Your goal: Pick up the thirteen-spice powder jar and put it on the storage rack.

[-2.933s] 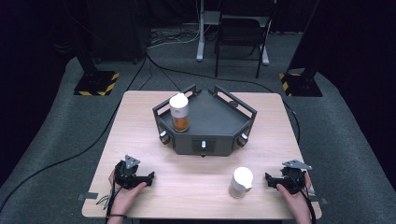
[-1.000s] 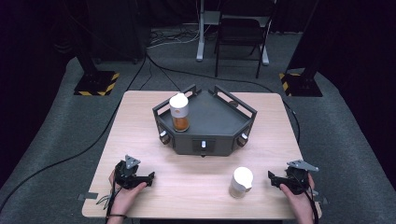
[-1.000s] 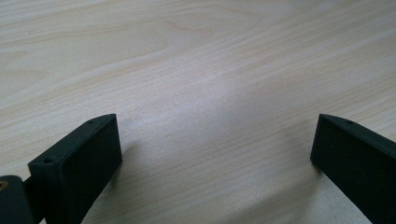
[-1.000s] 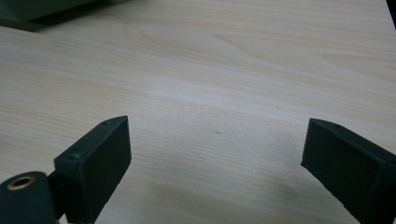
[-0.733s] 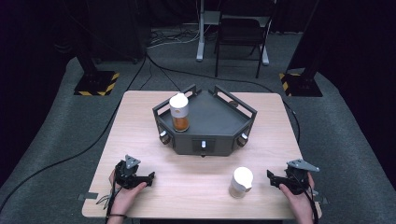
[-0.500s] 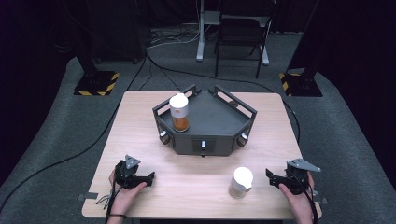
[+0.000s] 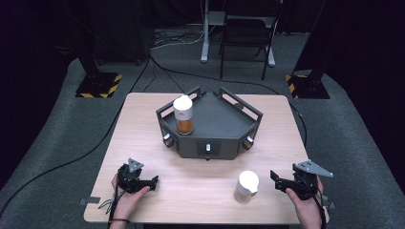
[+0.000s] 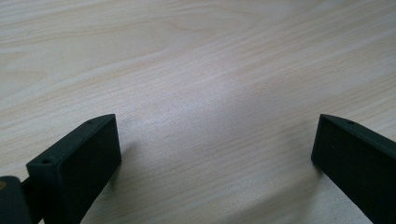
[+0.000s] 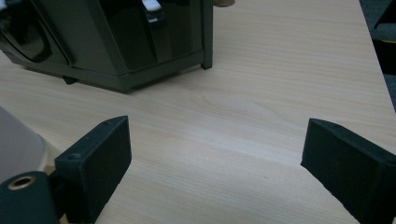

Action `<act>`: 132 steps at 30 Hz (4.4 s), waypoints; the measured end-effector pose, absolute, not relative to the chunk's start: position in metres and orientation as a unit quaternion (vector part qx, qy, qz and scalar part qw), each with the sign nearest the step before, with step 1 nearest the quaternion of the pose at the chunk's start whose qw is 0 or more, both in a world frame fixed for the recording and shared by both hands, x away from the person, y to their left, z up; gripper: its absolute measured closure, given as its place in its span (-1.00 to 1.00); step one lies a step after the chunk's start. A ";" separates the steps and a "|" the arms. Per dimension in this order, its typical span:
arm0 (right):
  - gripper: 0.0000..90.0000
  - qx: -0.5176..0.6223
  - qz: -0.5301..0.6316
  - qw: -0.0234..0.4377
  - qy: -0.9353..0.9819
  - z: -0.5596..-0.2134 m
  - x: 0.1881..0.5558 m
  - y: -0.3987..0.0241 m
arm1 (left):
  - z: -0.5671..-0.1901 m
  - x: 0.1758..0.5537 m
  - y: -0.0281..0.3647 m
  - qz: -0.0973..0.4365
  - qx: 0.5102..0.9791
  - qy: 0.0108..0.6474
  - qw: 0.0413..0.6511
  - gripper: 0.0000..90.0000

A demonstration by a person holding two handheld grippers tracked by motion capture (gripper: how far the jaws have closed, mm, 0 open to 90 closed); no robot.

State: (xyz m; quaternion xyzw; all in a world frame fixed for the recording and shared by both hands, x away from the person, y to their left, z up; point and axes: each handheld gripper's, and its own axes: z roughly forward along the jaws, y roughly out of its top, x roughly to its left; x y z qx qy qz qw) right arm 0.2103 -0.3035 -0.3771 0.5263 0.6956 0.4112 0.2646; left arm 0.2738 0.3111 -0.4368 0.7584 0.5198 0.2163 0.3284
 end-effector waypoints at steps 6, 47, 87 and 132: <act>-0.84 0.512 0.430 0.266 0.695 -0.367 0.203 -0.296 | -0.437 0.274 0.311 0.216 0.759 0.520 0.328 -0.97; -0.82 0.437 0.473 0.249 0.723 -0.376 0.186 -0.234 | -0.437 0.274 0.311 0.216 0.759 0.520 0.328 -0.97; -0.42 0.426 0.463 0.261 0.732 -0.410 0.189 -0.216 | -0.437 0.275 0.311 0.214 0.761 0.516 0.329 -0.99; -0.34 0.420 0.453 0.265 0.740 -0.365 0.216 -0.227 | -0.437 0.276 0.311 0.214 0.762 0.516 0.329 -0.99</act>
